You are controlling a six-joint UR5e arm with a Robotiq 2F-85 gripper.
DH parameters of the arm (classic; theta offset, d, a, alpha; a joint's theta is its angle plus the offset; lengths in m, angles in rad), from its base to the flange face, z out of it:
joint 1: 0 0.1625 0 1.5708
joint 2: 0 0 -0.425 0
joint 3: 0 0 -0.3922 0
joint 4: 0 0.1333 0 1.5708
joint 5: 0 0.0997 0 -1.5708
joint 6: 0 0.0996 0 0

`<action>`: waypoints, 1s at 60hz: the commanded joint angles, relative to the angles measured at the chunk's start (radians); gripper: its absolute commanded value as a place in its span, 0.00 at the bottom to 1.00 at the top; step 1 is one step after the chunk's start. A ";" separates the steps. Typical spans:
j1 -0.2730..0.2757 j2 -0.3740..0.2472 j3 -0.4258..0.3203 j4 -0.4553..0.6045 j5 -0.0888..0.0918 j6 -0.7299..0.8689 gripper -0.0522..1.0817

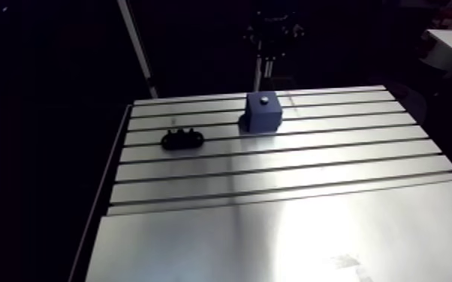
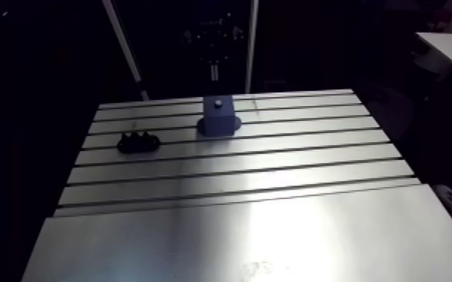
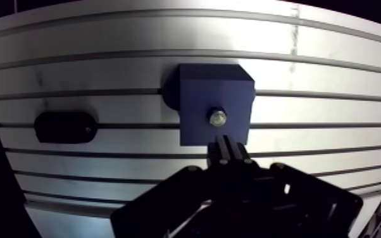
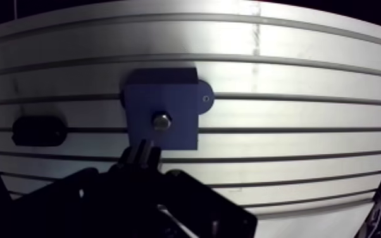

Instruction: Pick up the M10 bolt and insert it into the hex recess until seated.

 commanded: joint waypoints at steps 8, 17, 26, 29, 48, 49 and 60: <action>-0.005 0.005 0.061 -0.095 0.002 -0.025 1.00; -0.009 0.005 0.072 -0.104 -0.002 -0.029 1.00; -0.012 0.005 0.081 -0.116 -0.002 -0.035 1.00; -0.011 0.005 0.084 -0.118 -0.002 -0.039 1.00; -0.011 0.015 0.094 -0.146 0.001 -0.042 1.00; -0.012 0.018 0.094 -0.146 0.001 -0.042 1.00; -0.011 0.020 0.096 -0.147 0.002 -0.043 1.00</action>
